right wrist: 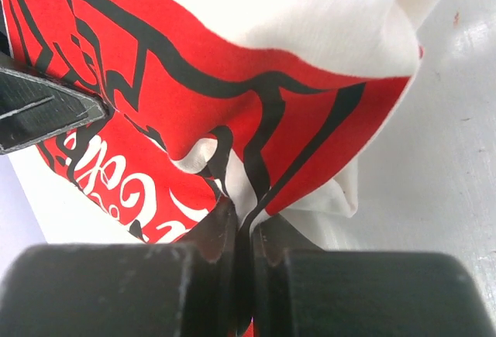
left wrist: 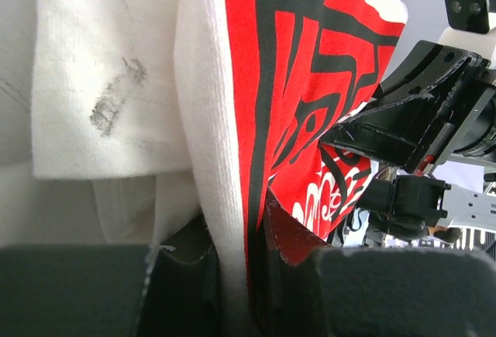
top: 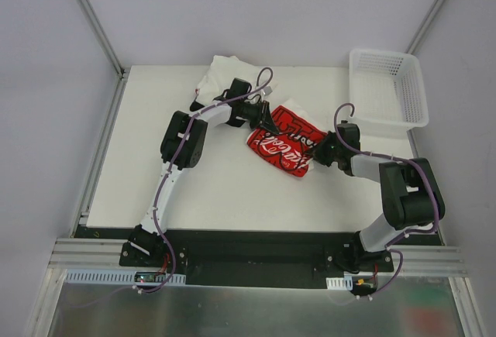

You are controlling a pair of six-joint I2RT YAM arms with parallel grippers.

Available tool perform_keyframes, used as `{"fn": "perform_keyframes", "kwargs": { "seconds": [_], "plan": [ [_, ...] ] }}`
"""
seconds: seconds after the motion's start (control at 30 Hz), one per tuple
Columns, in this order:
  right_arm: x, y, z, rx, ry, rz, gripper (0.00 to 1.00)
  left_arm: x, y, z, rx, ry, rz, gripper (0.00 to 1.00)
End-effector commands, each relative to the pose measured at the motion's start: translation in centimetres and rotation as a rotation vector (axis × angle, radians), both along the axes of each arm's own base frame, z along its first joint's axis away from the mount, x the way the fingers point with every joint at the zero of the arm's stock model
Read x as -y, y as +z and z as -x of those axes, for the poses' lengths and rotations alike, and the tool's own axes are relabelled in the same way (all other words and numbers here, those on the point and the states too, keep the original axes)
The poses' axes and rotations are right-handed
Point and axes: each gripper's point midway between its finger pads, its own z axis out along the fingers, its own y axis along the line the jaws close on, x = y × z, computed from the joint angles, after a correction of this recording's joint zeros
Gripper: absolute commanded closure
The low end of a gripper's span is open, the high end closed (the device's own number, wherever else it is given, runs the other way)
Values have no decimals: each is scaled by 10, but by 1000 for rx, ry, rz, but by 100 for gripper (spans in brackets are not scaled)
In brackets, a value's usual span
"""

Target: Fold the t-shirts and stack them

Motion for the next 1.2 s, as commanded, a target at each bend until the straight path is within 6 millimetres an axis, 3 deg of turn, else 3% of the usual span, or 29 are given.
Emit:
{"fn": "perform_keyframes", "kwargs": {
  "seconds": [0.0,0.27,0.53,0.87,0.93,0.97,1.0,1.07,1.13,1.17],
  "plan": [
    [-14,17,-11,40,47,-25,99,12,9,4,46,-14,1,100],
    [-26,51,-30,85,85,-1,99,12,60,-7,152,18,27,100],
    [-34,90,-50,162,105,32,99,-4,115,-15,248,70,47,100],
    [-41,109,-66,200,111,42,99,-43,169,-44,338,151,58,100],
    [-44,125,-77,229,115,40,99,-52,180,-53,359,170,67,100],
    [-47,124,-81,222,122,45,99,-55,183,-56,363,178,68,100],
    [-50,138,-90,248,125,40,99,-58,190,-61,379,187,75,100],
    [-55,138,-99,245,138,46,99,-70,196,-72,387,216,76,100],
    [-64,157,-111,291,153,35,99,-84,200,-84,399,248,75,100],
    [-66,154,-116,285,158,38,99,-89,200,-88,399,258,74,100]
  ]
}}
